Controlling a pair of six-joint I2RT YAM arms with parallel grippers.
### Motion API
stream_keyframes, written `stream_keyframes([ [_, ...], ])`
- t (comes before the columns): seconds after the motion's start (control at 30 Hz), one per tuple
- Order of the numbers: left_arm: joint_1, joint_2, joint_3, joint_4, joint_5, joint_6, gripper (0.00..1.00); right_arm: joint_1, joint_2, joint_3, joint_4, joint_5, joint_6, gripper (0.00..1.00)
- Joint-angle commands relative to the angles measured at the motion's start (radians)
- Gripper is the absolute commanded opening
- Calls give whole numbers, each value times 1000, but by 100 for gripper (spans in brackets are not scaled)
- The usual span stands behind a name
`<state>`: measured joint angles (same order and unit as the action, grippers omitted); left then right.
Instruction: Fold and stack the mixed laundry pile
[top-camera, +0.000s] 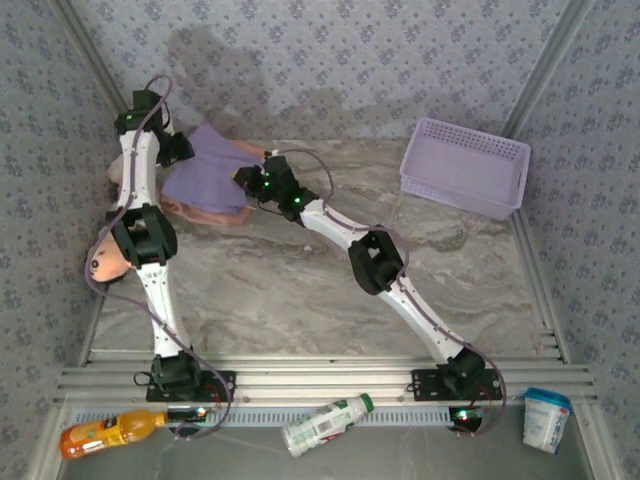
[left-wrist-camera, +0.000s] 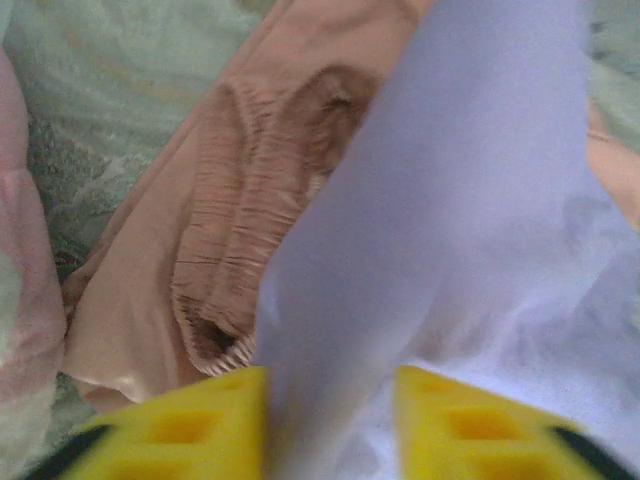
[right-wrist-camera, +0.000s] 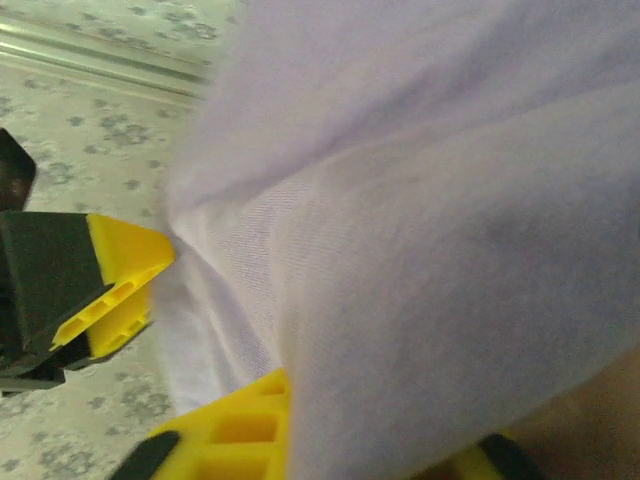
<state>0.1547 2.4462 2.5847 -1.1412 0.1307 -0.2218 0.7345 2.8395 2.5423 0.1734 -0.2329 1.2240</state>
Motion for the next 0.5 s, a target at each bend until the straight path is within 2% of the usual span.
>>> stream_keyframes([
  [0.0,24,49,36,-5,66,-45,99,-31,26,13,-50,37,28,43],
  [0.07,28,60,48,-15,53,-54,100,-46,-3,-20,-52,26,14,85],
  [0.1,28,59,51,-17,42,-54,100,-51,-24,-44,-49,23,6,100],
  [0.3,34,2,42,-25,49,-75,100,-77,-228,-332,-6,27,-47,100],
  [0.47,30,-99,-98,13,94,-103,100,-104,-426,-609,-14,31,-128,100],
])
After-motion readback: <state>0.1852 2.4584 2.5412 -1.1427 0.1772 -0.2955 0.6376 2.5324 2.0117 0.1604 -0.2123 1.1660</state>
